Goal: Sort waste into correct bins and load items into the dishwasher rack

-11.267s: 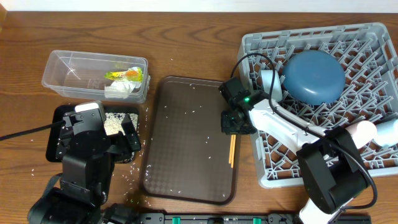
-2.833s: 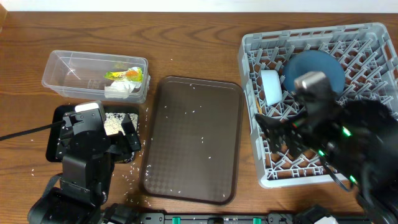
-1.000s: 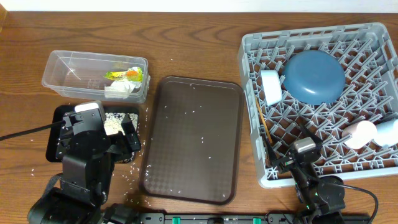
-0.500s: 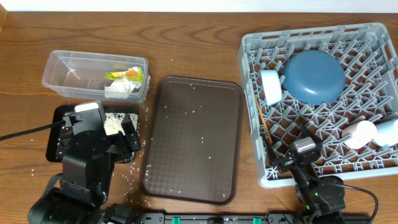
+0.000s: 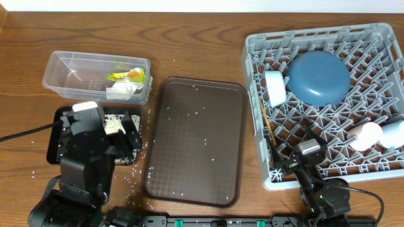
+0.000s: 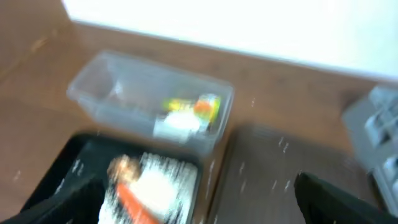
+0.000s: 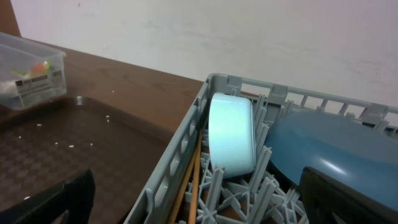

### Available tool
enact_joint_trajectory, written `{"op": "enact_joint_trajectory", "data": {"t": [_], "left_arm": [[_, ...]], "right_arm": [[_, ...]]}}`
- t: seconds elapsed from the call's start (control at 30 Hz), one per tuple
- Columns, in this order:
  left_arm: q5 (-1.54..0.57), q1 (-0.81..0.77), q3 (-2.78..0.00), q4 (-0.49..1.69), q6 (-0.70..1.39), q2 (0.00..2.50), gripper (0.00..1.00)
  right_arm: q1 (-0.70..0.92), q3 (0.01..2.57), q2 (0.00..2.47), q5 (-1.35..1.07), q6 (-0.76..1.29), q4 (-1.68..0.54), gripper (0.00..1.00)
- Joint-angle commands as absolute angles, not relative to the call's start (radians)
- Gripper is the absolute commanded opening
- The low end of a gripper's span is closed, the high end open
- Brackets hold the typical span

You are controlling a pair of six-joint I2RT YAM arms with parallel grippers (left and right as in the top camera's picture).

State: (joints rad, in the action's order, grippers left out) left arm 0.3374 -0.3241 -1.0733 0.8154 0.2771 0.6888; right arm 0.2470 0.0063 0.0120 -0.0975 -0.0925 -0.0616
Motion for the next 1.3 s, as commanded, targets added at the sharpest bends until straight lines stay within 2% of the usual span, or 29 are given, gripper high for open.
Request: {"op": "enact_joint_trajectory", "data": {"t": [0.0,0.07,0.2,0.67,1.0,1.27], "left_arm": [[0.204,-0.268,-1.019,0.714,0.111,0.665,0.98],[0.060,-0.213,-0.971,0.614,0.002,0.638,0.98],[-0.052,-0.111,-0.835,0.457,-0.026,0.540,0.98],[-0.053,-0.065,-0.435,0.234,-0.025,0.152,0.98],[-0.053,-0.066,-0.246,0.103,-0.025,0.001,0.98],[-0.052,-0.066,-0.128,0.056,-0.026,0.002,0.98]], "right_arm": [[0.234,0.006,0.007,-0.102,-0.102,-0.064,0.99],[0.234,0.006,0.007,-0.102,-0.102,-0.064,0.99],[0.234,0.006,0.007,-0.102,-0.102,-0.064,0.99],[0.234,0.006,0.007,-0.102,-0.102,-0.064,0.99],[0.234,0.006,0.007,-0.102,-0.102,-0.064,0.99],[0.234,0.006,0.007,-0.102,-0.102,-0.064,0.99]]}}
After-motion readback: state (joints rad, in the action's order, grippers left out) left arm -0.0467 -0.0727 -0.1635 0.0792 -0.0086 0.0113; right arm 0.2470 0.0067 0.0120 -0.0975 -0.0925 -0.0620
